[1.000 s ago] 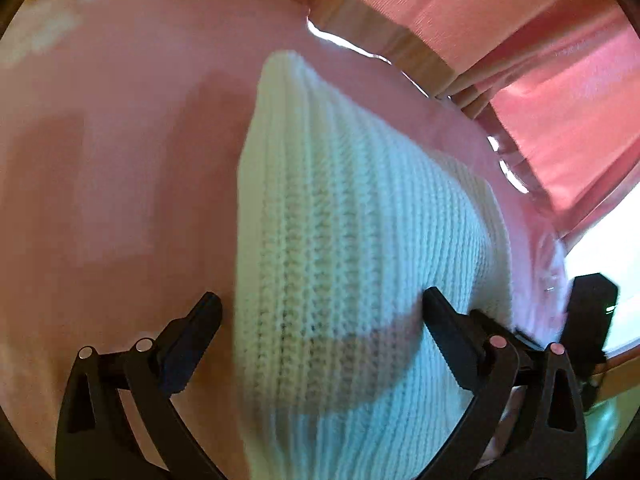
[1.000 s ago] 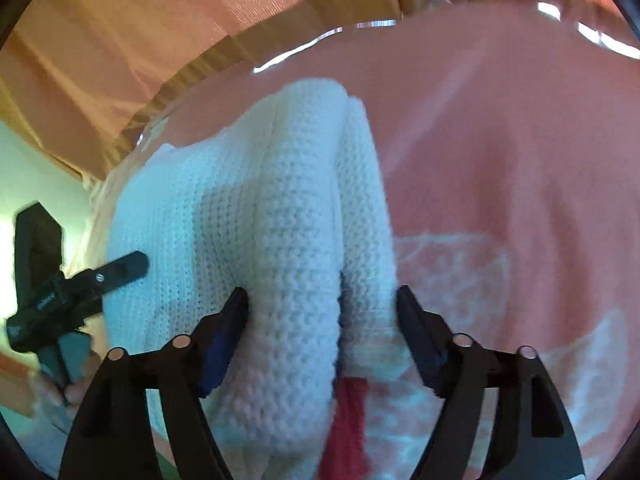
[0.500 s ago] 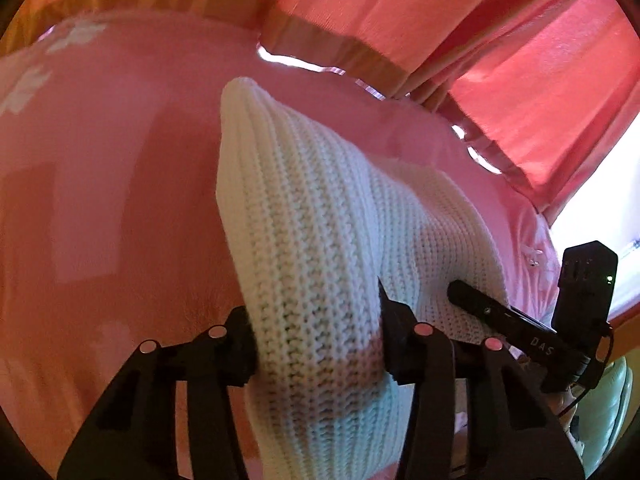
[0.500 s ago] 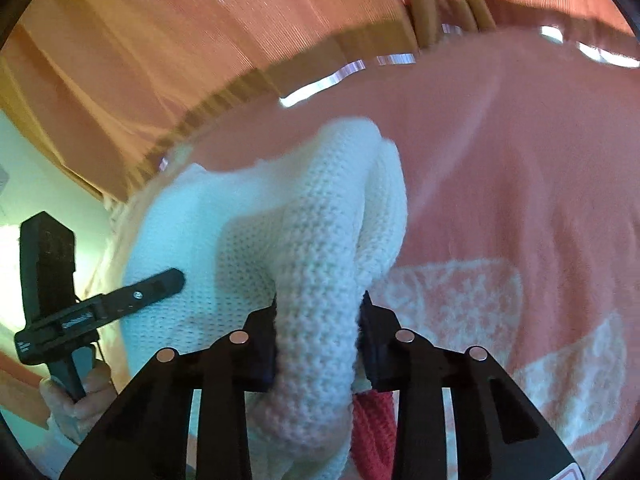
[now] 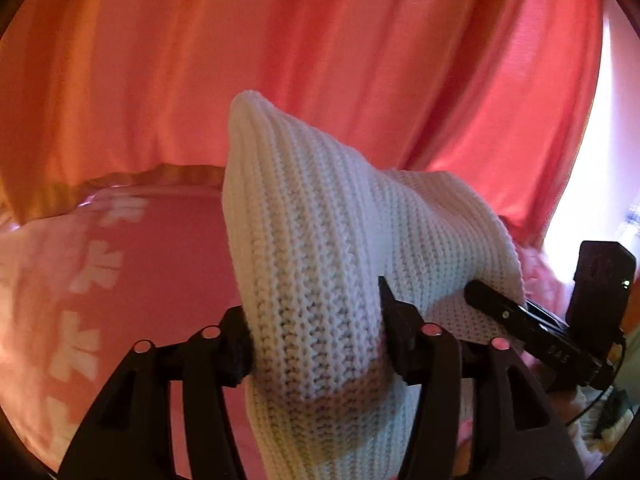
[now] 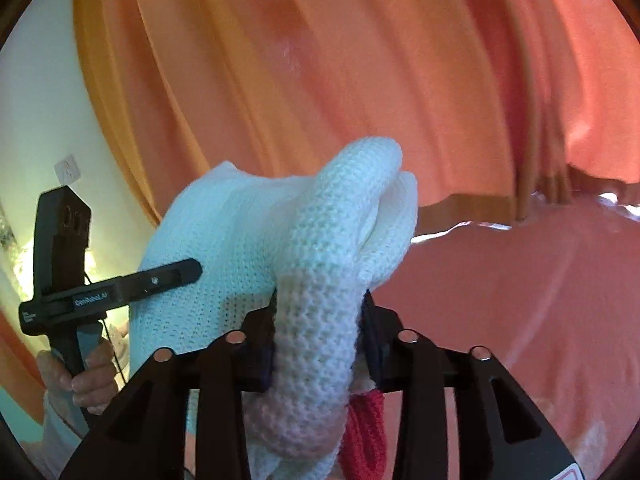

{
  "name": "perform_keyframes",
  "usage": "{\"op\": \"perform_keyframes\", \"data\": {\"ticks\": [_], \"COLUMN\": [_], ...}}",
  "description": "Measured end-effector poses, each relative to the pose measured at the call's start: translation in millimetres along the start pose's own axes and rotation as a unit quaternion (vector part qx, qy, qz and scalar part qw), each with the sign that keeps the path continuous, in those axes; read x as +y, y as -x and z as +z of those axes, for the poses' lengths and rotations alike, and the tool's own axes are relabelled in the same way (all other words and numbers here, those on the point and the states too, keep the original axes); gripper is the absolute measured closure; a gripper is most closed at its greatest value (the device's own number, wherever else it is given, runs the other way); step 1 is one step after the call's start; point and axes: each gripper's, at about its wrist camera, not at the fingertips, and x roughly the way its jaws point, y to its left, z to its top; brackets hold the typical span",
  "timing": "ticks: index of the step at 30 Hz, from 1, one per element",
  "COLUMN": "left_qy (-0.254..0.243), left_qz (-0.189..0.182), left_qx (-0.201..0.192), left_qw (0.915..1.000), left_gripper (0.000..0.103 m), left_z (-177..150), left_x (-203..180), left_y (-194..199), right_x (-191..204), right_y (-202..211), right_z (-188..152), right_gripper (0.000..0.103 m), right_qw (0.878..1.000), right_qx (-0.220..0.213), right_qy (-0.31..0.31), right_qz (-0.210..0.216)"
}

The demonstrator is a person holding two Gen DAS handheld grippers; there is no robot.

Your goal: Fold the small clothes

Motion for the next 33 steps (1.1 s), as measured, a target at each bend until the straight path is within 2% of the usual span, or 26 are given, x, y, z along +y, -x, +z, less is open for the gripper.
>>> {"op": "perform_keyframes", "data": {"ticks": [1, 2, 3, 4, 5, 6, 8, 10, 13, 14, 15, 17, 18, 20, 23, 24, 26, 27, 30, 33], "left_qy": [0.009, 0.026, 0.038, 0.052, 0.068, 0.087, 0.105, 0.085, 0.046, 0.036, 0.026, 0.006, 0.001, -0.003, -0.006, -0.012, -0.02, -0.02, -0.019, -0.013], "left_qz": [0.013, 0.055, 0.093, 0.128, 0.159, 0.172, 0.141, 0.149, 0.153, 0.151, 0.15, 0.166, 0.174, 0.183, 0.191, 0.194, 0.2, 0.2, 0.207, 0.217], "left_qx": [0.004, 0.004, 0.001, 0.005, 0.027, 0.057, 0.065, 0.039, 0.04, 0.05, 0.065, 0.093, 0.104, 0.127, 0.135, 0.133, 0.128, 0.127, 0.116, 0.09], "left_qw": [0.9999, 0.9981, 0.995, 0.9904, 0.9846, 0.9795, 0.9823, 0.9845, 0.9863, 0.9866, 0.9861, 0.9817, 0.9792, 0.9748, 0.9724, 0.9717, 0.971, 0.9712, 0.9711, 0.972], "left_gripper": [0.035, 0.025, 0.023, 0.023, 0.024, 0.028, 0.028, 0.028, 0.028, 0.027, 0.027, 0.027, 0.027, 0.027, 0.027, 0.027, 0.026, 0.026, 0.026, 0.025], "left_z": [-1, -7, -15, -26, -35, -42, -48, -52, -64, -70, -77, -85, -89, -99, -103, -104, -105, -105, -105, -105], "left_x": [12, 32, 49, 67, 81, 92, 99, 90, 73, 66, 62, 58, 58, 60, 56, 54, 50, 49, 46, 41], "left_y": [-9, -23, -36, -48, -57, -64, -58, -46, -43, -48, -55, -69, -74, -87, -96, -97, -97, -96, -93, -83], "right_x": [-4, -12, -17, -23, -28, -28, -18, 0, 21, 23, 19, -7, -21, -26, -7, -5, -15, -20, -11, -3], "right_y": [-16, -43, -58, -73, -81, -80, -71, -63, -79, -92, -107, -139, -144, -133, -115, -115, -137, -140, -118, -87], "right_z": [-3, -11, -18, -28, -36, -39, -38, -37, -48, -59, -66, -86, -88, -78, -72, -75, -92, -99, -90, -86], "right_gripper": [0.056, 0.056, 0.057, 0.06, 0.073, 0.089, 0.099, 0.099, 0.1, 0.1, 0.102, 0.103, 0.103, 0.103, 0.103, 0.103, 0.103, 0.103, 0.103, 0.094], "right_qw": [1.0, 0.999, 0.997, 0.993, 0.989, 0.991, 0.996, 0.997, 0.994, 0.99, 0.984, 0.966, 0.968, 0.976, 0.982, 0.981, 0.967, 0.966, 0.973, 0.981], "right_qx": [0.019, 0.044, 0.054, 0.065, 0.08, 0.079, 0.067, 0.052, 0.082, 0.106, 0.132, 0.186, 0.193, 0.179, 0.142, 0.147, 0.193, 0.198, 0.166, 0.108], "right_qy": [0.003, 0.013, 0.02, 0.028, 0.022, 0.013, 0.015, 0.051, 0.079, 0.092, 0.107, 0.117, 0.091, 0.055, 0.083, 0.093, 0.108, 0.11, 0.105, 0.105], "right_qz": [0.0, -0.025, -0.049, -0.092, -0.126, -0.103, -0.055, -0.037, -0.008, -0.02, -0.05, -0.135, -0.135, -0.112, -0.089, -0.09, -0.124, -0.128, -0.119, -0.119]}}
